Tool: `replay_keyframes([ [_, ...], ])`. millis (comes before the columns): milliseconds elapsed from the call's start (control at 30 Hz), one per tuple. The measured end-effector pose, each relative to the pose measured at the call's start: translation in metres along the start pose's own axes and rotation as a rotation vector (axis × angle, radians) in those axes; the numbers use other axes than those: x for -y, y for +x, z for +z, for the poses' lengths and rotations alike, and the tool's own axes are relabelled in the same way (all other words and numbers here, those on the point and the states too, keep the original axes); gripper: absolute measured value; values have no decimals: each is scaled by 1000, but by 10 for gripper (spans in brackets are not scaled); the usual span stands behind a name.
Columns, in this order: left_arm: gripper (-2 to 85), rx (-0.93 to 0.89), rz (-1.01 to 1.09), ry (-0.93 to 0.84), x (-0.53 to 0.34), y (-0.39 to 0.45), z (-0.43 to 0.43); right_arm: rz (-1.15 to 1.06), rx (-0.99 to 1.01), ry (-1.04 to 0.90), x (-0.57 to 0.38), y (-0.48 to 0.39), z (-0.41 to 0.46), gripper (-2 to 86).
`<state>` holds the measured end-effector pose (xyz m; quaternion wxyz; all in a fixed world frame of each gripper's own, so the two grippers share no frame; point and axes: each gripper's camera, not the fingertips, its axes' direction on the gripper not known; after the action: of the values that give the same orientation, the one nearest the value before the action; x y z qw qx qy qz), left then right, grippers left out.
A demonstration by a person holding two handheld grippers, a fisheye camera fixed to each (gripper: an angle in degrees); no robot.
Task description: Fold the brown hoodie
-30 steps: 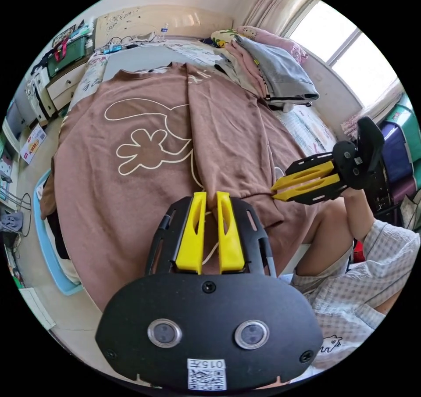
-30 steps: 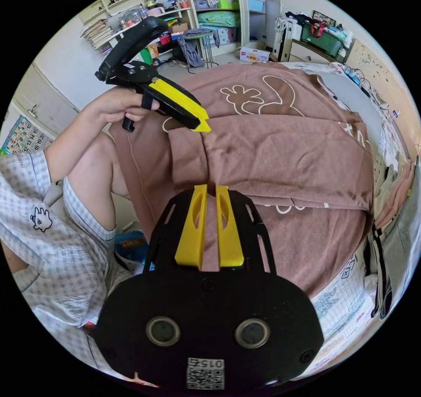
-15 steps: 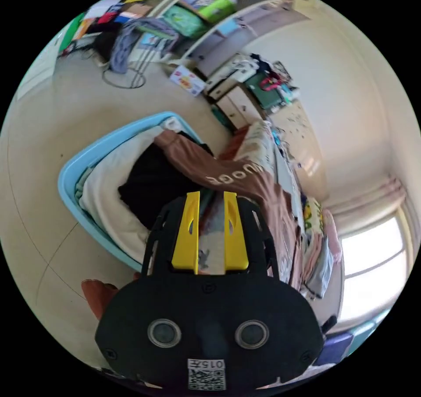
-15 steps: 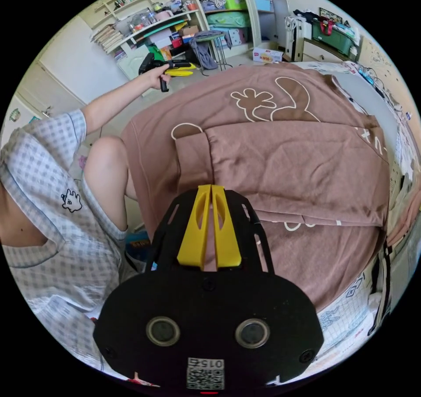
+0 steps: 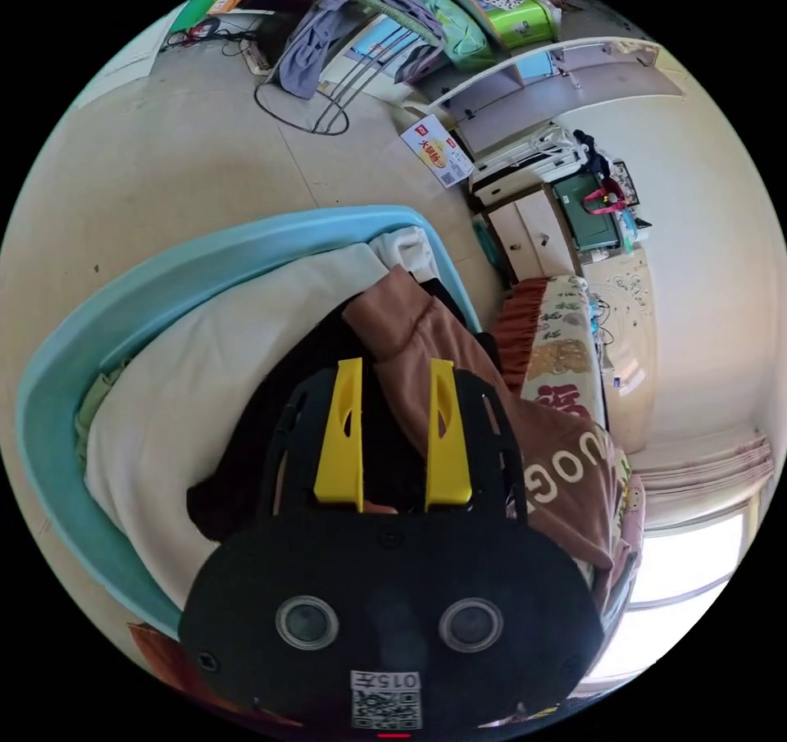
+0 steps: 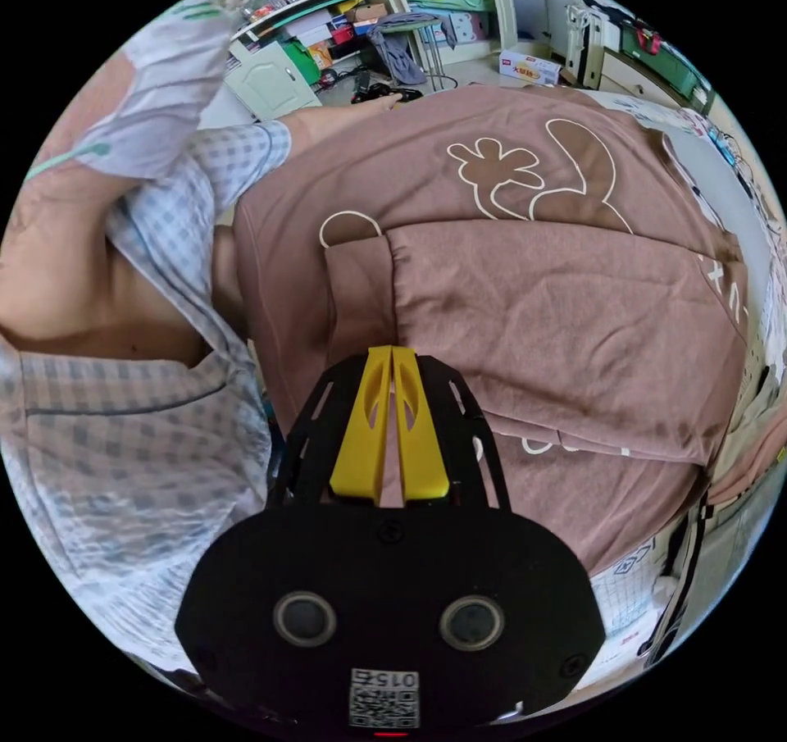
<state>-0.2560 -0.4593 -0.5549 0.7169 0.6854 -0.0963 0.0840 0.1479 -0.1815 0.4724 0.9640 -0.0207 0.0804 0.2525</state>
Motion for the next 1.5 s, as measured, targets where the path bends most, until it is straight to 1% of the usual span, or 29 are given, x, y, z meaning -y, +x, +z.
replay_keyframes([
  [33,106,-7,0,6,0,-2,3,-2,4,0,0,1,0,-10],
  [167,45,-25,42,67,-14,-6,13,-9,27,12,-1,7,1,-10],
  [233,34,-7,73,82,-22,-3,8,-2,44,19,-4,11,2,-10],
  [333,24,-60,148,155,-39,21,-22,13,56,40,-11,15,3,-10],
  [433,20,-108,333,240,-68,77,-70,16,45,56,-19,14,4,-10],
  [500,18,-183,532,298,-109,132,-117,22,48,70,-26,15,5,-9],
  [533,18,-202,586,314,-123,146,-129,25,55,76,-28,16,6,-9],
  [600,19,-285,821,358,-189,201,-176,84,136,130,-40,25,0,-7],
  [633,19,-305,884,360,-209,214,-186,89,170,172,-46,25,-6,-6],
  [700,20,-383,1131,329,-298,253,-220,83,271,375,-78,22,-40,-5],
  [733,20,-409,1191,315,-322,258,-226,90,270,424,-88,21,-49,-4],
  [767,21,-465,1307,275,-370,265,-234,122,229,502,-109,22,-62,-4],
  [800,23,-515,1399,223,-417,265,-237,194,141,558,-130,25,-72,-3],
  [833,24,-533,1433,194,-439,263,-235,241,86,580,-140,27,-75,-3],
  [867,25,-545,1495,127,-481,258,-228,340,-17,612,-160,33,-79,-2],
  [900,28,-521,1555,51,-520,250,-214,435,-85,628,-178,40,-80,-1],
  [933,29,-502,1571,6,-537,246,-204,473,-105,632,-186,44,-81,0],
  [967,33,-455,1611,-108,-569,237,-182,525,-124,632,-200,50,-80,1],
  [1000,38,-386,1667,-259,-598,229,-156,566,-128,629,-211,55,-77,2],
  [1033,41,-341,1691,-330,-610,226,-145,580,-127,627,-215,57,-75,3],
  [1067,51,-266,1735,-438,-631,217,-127,596,-117,618,-221,60,-70,6],
  [1100,66,-226,1776,-484,-646,210,-122,603,-96,596,-224,62,-65,11],
  [1200,73,-210,1829,-482,-660,202,-130,553,-68,523,-218,59,-52,36],
  [1267,77,-235,1806,-531,-656,202,-127,515,-59,489,-211,55,-45,57],
  [1333,86,-247,1737,-514,-647,199,-118,483,-38,468,-204,54,-38,72],
  [1400,96,-365,1638,-458,-638,186,-107,440,5,449,-195,53,-33,88],
  [1467,106,-421,1609,-508,-644,184,-101,385,17,408,-187,50,-30,98],
  [1500,111,-428,1637,-525,-655,185,-101,336,7,356,-179,46,-26,103],
])
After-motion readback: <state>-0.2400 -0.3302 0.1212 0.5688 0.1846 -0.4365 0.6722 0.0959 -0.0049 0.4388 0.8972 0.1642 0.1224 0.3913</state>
